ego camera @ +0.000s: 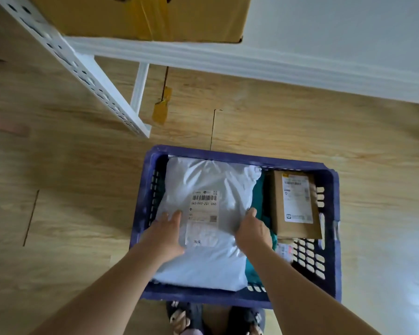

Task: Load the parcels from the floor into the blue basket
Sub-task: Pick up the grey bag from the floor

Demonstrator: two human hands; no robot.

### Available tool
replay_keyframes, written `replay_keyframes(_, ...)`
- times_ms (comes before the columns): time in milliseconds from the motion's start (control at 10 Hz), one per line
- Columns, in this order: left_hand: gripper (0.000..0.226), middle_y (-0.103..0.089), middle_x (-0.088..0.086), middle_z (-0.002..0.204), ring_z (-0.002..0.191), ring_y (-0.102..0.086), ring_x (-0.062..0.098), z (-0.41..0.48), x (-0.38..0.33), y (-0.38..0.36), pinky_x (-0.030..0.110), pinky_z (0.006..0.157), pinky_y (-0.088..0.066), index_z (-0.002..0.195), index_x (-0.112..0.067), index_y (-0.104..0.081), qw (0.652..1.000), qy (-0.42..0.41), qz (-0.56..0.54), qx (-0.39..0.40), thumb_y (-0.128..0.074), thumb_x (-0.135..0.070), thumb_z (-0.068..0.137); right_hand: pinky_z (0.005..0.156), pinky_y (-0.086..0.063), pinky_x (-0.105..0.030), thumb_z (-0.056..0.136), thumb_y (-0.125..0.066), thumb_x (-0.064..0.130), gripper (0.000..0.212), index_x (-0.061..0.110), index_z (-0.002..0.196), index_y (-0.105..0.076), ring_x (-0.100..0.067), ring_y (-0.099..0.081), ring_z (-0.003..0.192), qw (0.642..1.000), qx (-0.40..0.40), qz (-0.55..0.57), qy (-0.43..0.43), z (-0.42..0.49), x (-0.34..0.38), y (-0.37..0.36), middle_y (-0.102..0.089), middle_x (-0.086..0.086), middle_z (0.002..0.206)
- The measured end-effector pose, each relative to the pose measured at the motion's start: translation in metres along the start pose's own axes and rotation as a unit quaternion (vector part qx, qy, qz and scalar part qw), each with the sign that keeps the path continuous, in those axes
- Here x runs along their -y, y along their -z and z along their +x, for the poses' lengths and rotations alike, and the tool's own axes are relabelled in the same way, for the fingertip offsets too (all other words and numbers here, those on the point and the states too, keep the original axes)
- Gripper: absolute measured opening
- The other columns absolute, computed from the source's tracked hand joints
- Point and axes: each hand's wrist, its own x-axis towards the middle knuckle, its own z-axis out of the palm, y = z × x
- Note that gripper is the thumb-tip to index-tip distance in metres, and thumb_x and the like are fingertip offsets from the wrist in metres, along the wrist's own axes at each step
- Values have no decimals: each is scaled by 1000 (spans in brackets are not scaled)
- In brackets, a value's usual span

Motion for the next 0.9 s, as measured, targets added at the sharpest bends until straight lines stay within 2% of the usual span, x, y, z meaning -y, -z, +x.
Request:
replay_keyframes(100, 98, 3, 8, 154, 143, -12, 28, 6, -7, 14, 35, 100, -45, 149, -27, 4, 986, -66, 64, -137, -67, -19, 82, 61, -47, -29, 88, -49, 4, 73, 24, 147, -9, -19, -56, 78, 984, -136, 17, 115, -4, 5, 2, -34, -10, 142)
replay_keyframes(200, 114, 33, 6, 151, 143, 15, 36, 17, -14, 16, 50, 111, -31, 144, -36, 23, 978, -120, 140, -99, -70, -22, 79, 104, -43, -37, 82, -67, 34, 104, 36, 147, 13, -32, -33, 135, 967, -60, -71, 237, -7, 6, -10, 20, -5, 156)
replay_keyframes(300, 129, 44, 7, 145, 139, 25, 40, 30, -19, 5, 56, 111, -26, 142, -35, 28, 982, -84, 172, -6, -79, -39, 70, 119, -10, -49, 72, -68, 59, 124, 30, 143, 30, -37, 8, 145, 957, 23, -189, 221, 2, -1, -30, 42, -10, 146)
replay_keyframes(400, 137, 51, 8, 133, 136, 28, 43, 48, -16, -10, 60, 112, -20, 135, -35, 36, 983, -67, 173, 4, -80, -46, 65, 116, -1, -52, 69, -72, 56, 133, 26, 133, 41, -40, 19, 142, 951, 28, -232, 203, 18, -2, -42, 43, -15, 144)
replay_keyframes(500, 138, 52, 9, 130, 136, 28, 44, 65, -10, -21, 62, 112, -16, 133, -35, 38, 983, -57, 176, 6, -81, -45, 64, 116, -2, -53, 72, -67, 60, 129, 22, 135, 39, -41, 21, 141, 949, 7, -241, 203, 29, 2, -50, 39, -18, 147)
replay_keyframes(600, 130, 50, 9, 132, 138, 26, 42, 72, -7, -28, 59, 114, -16, 130, -36, 39, 984, -45, 170, -7, -78, -33, 72, 117, -6, -54, 75, -59, 65, 123, 21, 132, 41, -42, 19, 141, 950, -7, -240, 200, 31, 6, -60, 36, -20, 148)
replay_keyframes(700, 123, 47, 11, 139, 139, 25, 42, 73, -8, -29, 58, 115, -14, 131, -35, 38, 984, -43, 170, -14, -72, -28, 78, 117, -6, -53, 75, -60, 63, 123, 22, 134, 40, -41, 18, 142, 949, 1, -241, 203, 31, 5, -61, 35, -19, 148)
replay_keyframes(800, 128, 43, 10, 143, 139, 24, 40, 63, -12, -25, 57, 116, -9, 134, -35, 37, 984, -35, 174, -11, -76, -33, 74, 117, -6, -50, 77, -65, 56, 121, 28, 139, 35, -37, 18, 143, 949, 25, -230, 216, 29, -1, -49, 33, -17, 150)
replay_keyframes(900, 125, 43, 7, 143, 140, 26, 34, 46, -13, -18, 56, 114, -9, 137, -35, 35, 986, -27, 163, -28, -73, -21, 78, 117, -10, -47, 81, -63, 53, 110, 36, 144, 26, -31, 12, 145, 950, 17, -191, 246, 24, -10, -33, 26, -11, 155)
